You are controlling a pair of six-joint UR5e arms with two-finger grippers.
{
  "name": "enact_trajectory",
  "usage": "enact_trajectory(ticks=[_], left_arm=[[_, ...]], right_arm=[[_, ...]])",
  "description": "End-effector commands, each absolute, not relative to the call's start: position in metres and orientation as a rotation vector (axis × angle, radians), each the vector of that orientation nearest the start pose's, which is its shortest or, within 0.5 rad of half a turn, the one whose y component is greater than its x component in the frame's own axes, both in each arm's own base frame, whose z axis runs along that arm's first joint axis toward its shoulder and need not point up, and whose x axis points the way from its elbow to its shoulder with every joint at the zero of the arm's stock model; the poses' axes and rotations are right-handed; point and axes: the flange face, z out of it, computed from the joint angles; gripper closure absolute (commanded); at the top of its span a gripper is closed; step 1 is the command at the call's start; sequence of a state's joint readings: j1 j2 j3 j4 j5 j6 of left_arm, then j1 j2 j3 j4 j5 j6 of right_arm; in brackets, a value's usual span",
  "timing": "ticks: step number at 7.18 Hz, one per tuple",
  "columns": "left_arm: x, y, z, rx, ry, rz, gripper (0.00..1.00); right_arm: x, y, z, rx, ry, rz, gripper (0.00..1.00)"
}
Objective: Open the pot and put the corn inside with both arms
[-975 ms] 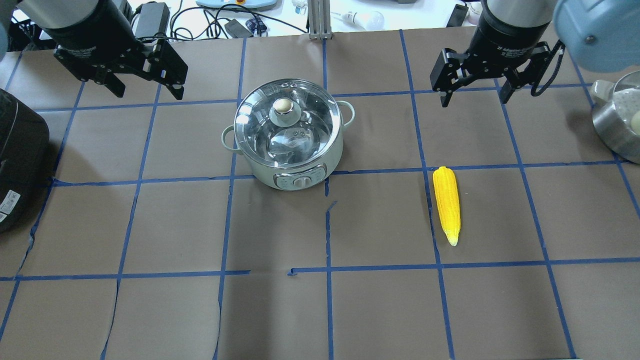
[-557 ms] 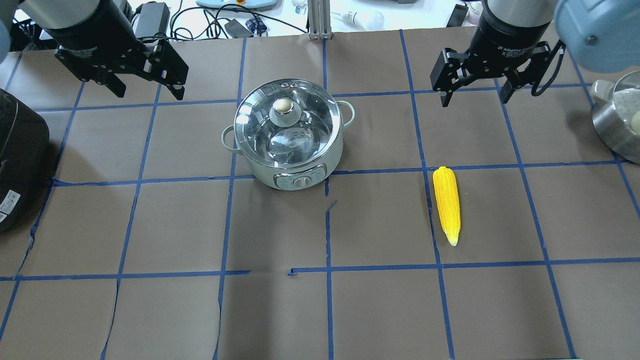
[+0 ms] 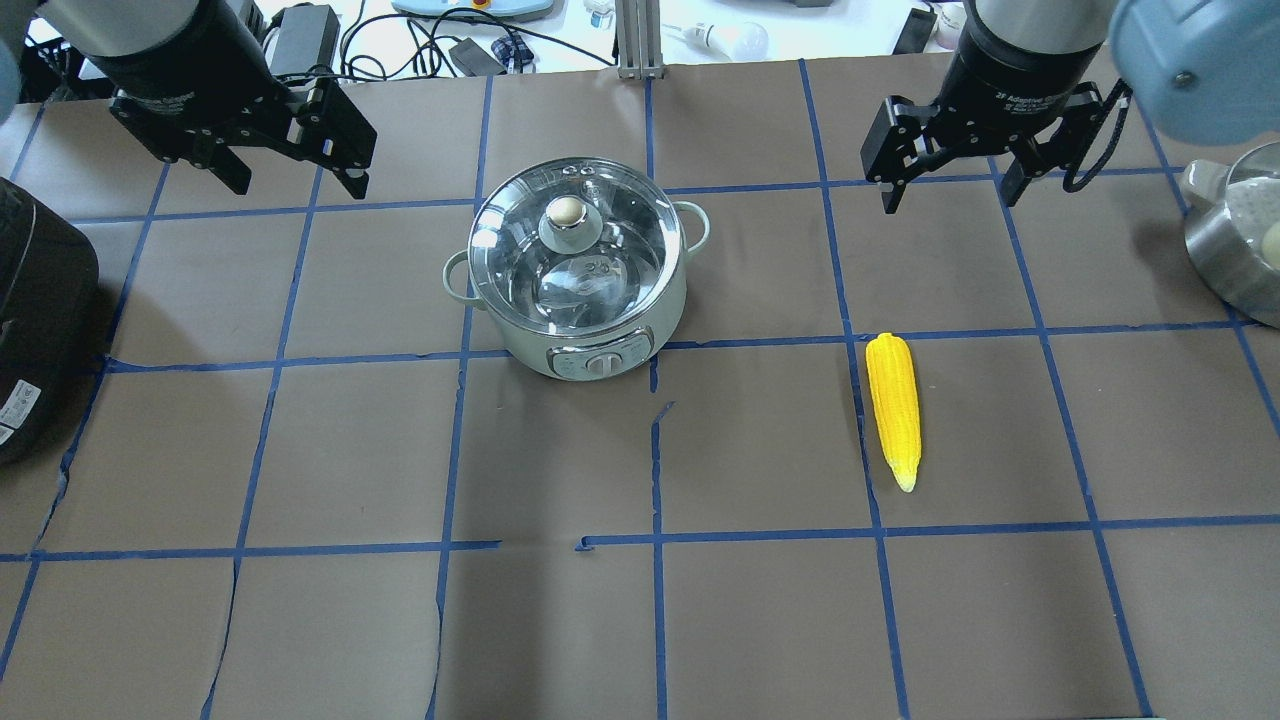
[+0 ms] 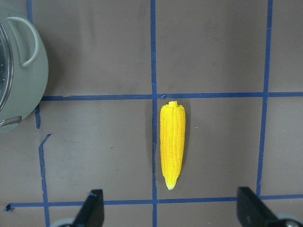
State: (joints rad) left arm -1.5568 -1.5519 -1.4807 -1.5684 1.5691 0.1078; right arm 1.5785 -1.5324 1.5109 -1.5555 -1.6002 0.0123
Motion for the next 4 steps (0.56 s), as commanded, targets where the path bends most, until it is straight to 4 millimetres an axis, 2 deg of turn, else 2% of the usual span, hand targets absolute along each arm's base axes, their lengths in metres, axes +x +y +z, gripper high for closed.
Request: enact_trajectory(ticks=[1,4], left_arm=[[-0.1262,-0.4938,0.5413,0.141,3.124,-0.17,0.0],[-0.1272,-0.4944,0.5406,0.147,3.135,-0.169,0.0]], right_arm=[[0.1341,-0.5077,0.4967,0.007,3.172,-0.01,0.0],[0.1342,-0.5077,0.4967,0.007,3.172,-0.01,0.0]])
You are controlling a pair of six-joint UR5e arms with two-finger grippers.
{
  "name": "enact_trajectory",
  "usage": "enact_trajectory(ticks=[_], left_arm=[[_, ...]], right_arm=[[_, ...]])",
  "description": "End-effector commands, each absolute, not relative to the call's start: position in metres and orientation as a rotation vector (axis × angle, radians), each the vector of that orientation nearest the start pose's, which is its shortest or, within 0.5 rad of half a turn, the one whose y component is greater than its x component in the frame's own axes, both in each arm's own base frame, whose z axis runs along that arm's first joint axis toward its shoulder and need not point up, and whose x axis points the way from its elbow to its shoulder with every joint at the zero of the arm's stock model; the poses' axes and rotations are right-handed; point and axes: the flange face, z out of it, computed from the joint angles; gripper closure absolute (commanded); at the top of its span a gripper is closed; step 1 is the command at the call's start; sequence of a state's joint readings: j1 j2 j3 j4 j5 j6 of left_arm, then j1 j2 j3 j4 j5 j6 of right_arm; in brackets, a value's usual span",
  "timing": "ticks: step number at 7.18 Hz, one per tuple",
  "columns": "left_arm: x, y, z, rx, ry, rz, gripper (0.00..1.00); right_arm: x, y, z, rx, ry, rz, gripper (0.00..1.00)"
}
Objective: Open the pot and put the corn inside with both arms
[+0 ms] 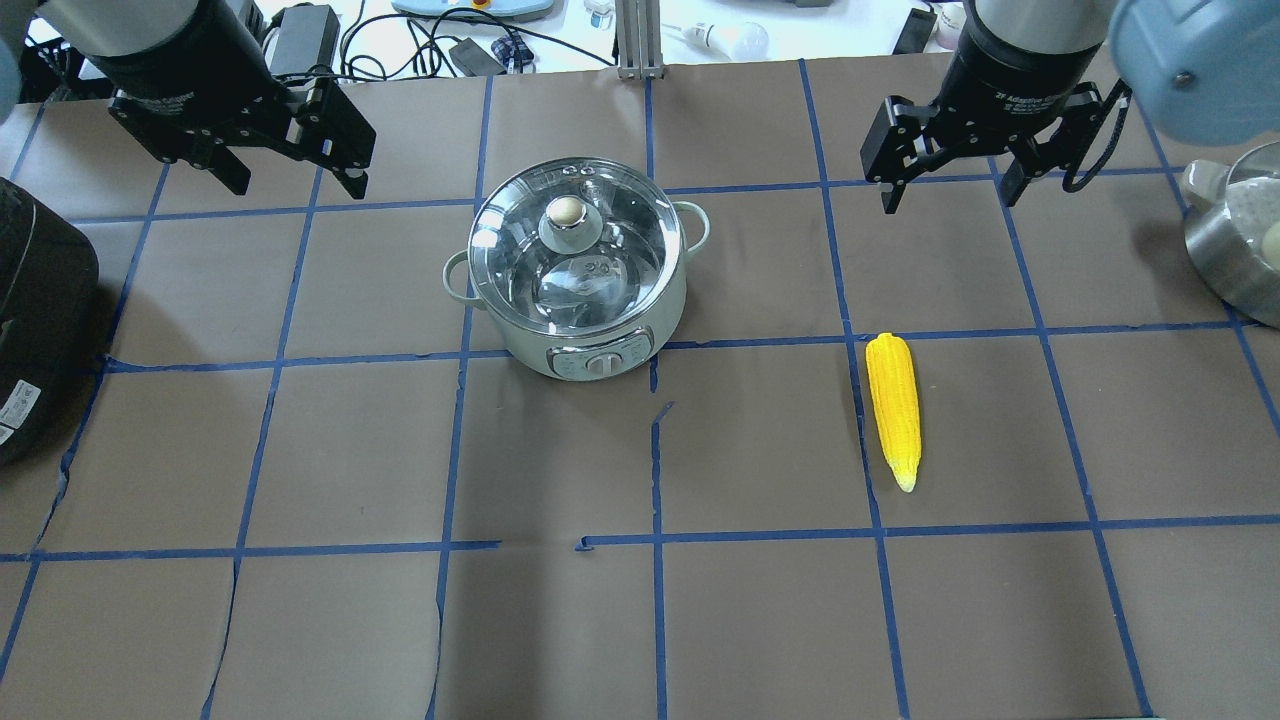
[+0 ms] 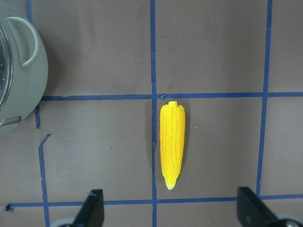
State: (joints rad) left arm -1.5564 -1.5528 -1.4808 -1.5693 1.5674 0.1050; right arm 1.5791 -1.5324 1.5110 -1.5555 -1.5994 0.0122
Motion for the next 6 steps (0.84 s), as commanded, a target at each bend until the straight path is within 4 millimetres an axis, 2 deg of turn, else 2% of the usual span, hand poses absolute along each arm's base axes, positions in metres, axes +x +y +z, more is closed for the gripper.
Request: enact_trajectory(ticks=[1,2,3,4,6], left_arm=[[-0.127,-0.495,0.541,0.145,3.135,-0.171,0.0],[-0.126,-0.5,0.535,0.145,3.136,-0.152,0.0],[-0.132,-0.528,0.522,0.144,3.137,-0.222,0.0],[-0.16,-0.556,0.519,0.104,3.136,-0.361,0.0],[-0.239,-0.596,0.481,0.097,3.165,-0.301,0.0]], right_arm=[[0.134,-0.508,0.497,0.007,3.172,-0.01,0.0],[0.134,-0.508,0.496,0.003,3.177,-0.01,0.0],[0.133,-0.509,0.499,0.008,3.178,-0.022,0.0],[0.135,-0.508,0.498,0.003,3.162,-0.02,0.0],[0.133,-0.51,0.493,0.032,3.178,-0.001,0.0]])
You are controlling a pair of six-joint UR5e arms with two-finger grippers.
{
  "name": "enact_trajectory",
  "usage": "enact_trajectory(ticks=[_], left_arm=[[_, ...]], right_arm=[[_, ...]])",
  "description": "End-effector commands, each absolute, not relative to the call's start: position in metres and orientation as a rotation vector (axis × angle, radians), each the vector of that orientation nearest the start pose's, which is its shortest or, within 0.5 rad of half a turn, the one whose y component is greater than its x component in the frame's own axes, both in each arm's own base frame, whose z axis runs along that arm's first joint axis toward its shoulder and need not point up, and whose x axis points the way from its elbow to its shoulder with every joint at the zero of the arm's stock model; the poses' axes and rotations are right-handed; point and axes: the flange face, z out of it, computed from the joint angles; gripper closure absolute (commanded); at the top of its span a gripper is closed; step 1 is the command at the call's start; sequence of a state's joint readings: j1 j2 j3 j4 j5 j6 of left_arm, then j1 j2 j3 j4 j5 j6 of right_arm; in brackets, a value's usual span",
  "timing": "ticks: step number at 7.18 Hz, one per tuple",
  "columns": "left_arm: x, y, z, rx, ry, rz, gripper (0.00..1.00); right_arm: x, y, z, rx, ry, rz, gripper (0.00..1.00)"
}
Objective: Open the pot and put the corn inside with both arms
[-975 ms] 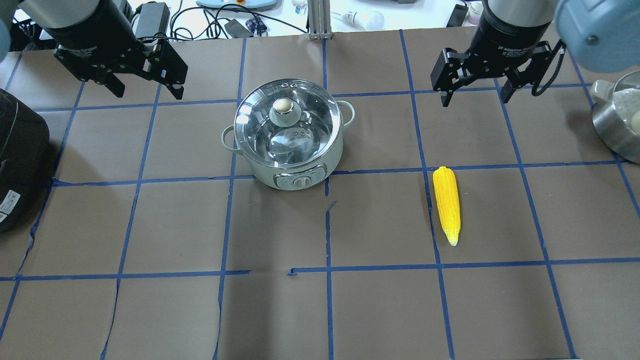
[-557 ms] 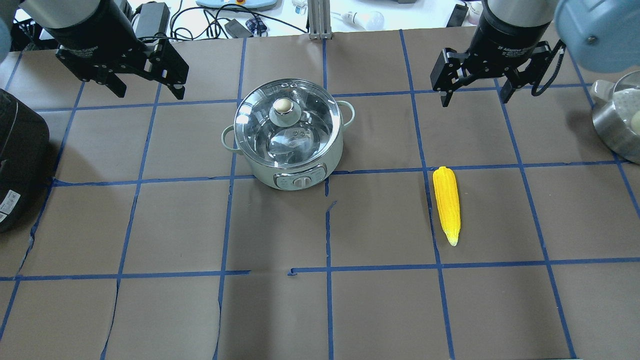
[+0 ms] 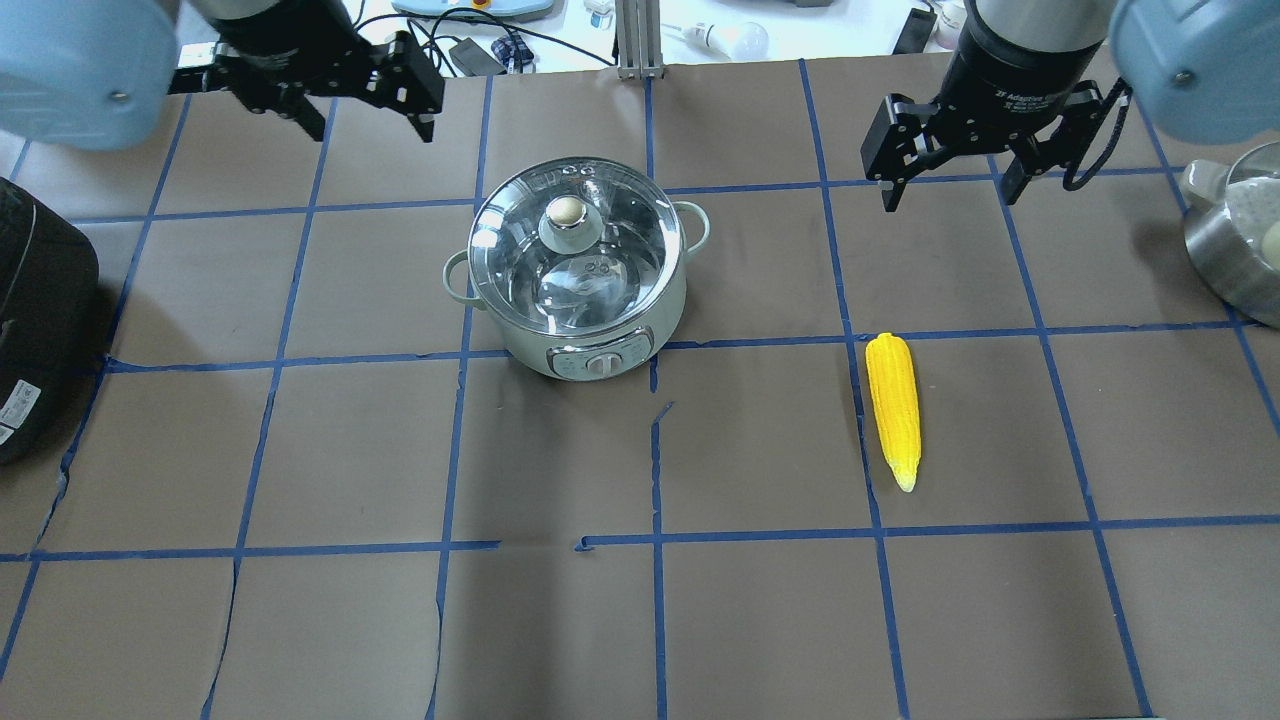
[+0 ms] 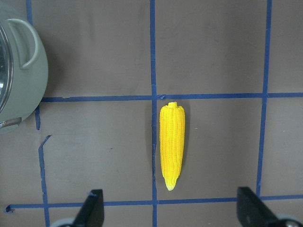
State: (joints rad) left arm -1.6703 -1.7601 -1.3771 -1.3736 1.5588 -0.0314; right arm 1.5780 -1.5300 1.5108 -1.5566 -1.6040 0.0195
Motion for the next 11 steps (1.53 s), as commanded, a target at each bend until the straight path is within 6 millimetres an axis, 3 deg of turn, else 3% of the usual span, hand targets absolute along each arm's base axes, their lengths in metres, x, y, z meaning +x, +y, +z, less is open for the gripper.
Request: enact_trajectory(ticks=[1,2,3,4,6,7,9,10,11], left_arm=[[-0.279,-0.607,0.453,0.122,3.168,-0.264,0.0],[-0.301,-0.617,0.428,0.112,3.164,-0.243,0.0],[-0.307,-0.626,0.402,0.115,3.155,-0.204,0.0],[-0.305,-0.626,0.386,0.111,3.132,-0.169,0.0],[-0.302,-0.621,0.355,0.073,3.118,-0.083,0.0],[-0.302,-0.62,0.351,0.049,3.114,-0.072,0.0],[-0.3,-0.614,0.338,0.047,3.108,-0.03,0.0],[-0.299,-0.613,0.344,0.05,3.11,-0.042,0.05],[-0.299,-0.614,0.338,0.057,3.111,-0.029,0.22]], right_arm=[[0.129,-0.51,0.475,0.04,3.172,0.05,0.0],[0.125,-0.504,0.441,0.066,3.157,0.137,0.0],[0.119,-0.502,0.422,0.088,3.162,0.138,0.0],[0.117,-0.5,0.403,0.097,3.155,0.188,0.0],[0.115,-0.5,0.342,0.082,3.16,0.238,0.0],[0.115,-0.504,0.302,0.077,3.16,0.197,0.0],[0.113,-0.482,0.245,0.005,3.17,0.061,0.0],[0.098,-0.471,0.228,-0.088,3.171,0.085,0.0],[0.08,-0.467,0.219,-0.014,3.146,0.118,0.0]])
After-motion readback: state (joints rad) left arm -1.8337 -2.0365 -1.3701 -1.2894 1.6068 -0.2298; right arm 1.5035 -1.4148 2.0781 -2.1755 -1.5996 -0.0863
